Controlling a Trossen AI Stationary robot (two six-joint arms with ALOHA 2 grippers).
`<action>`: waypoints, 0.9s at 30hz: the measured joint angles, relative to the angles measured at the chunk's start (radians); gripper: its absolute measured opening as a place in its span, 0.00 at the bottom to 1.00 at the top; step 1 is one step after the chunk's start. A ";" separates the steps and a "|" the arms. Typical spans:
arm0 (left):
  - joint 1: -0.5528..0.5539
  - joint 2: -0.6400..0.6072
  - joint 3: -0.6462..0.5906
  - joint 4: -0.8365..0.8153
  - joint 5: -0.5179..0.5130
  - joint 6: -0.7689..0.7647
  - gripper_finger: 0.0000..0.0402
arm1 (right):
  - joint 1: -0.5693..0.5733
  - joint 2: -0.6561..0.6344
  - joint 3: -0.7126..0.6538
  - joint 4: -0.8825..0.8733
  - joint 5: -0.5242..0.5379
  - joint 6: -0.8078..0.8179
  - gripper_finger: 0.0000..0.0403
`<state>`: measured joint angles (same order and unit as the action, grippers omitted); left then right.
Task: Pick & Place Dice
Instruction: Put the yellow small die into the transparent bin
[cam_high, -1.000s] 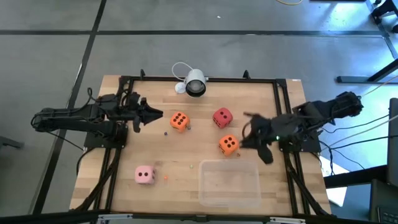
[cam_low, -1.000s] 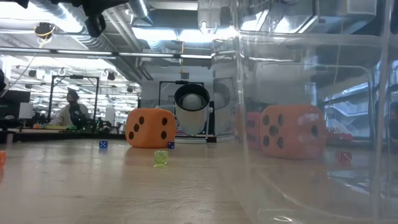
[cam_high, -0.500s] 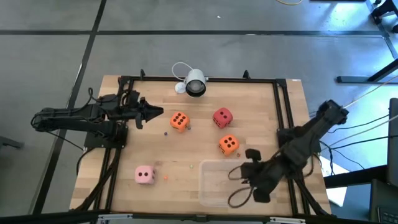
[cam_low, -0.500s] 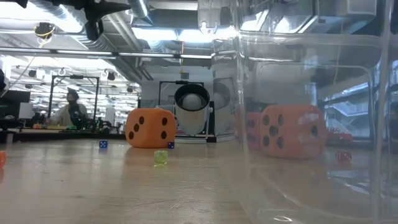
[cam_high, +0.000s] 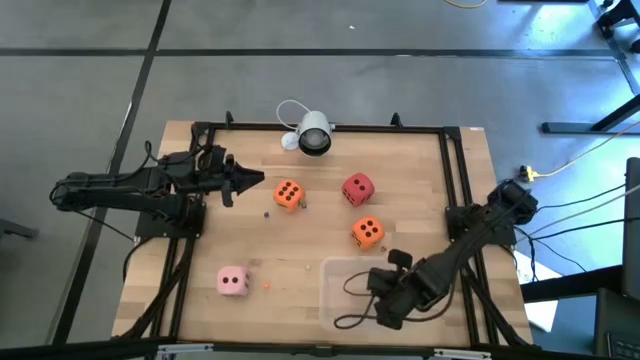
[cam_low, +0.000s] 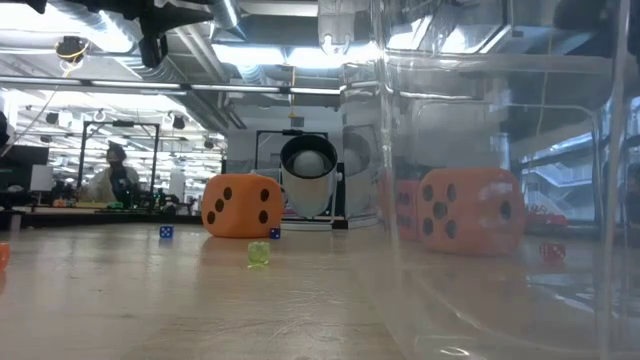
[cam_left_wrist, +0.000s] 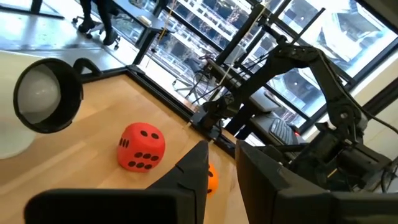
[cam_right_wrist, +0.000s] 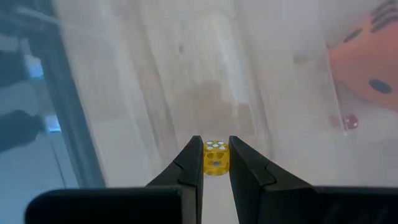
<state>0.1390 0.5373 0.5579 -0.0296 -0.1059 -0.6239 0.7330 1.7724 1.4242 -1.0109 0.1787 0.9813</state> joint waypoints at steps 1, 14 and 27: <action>0.000 0.000 0.000 0.000 0.001 0.000 0.18 | -0.003 0.000 0.000 0.000 0.000 0.014 0.12; 0.000 0.005 0.000 0.000 0.027 -0.014 0.16 | -0.032 0.000 0.000 0.000 -0.012 0.064 0.12; 0.000 0.005 0.000 -0.001 0.074 -0.009 0.16 | -0.034 0.000 0.000 0.000 -0.011 0.119 0.29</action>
<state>0.1390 0.5419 0.5579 -0.0303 -0.0317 -0.6327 0.6991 1.7725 1.4246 -1.0109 0.1673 1.0998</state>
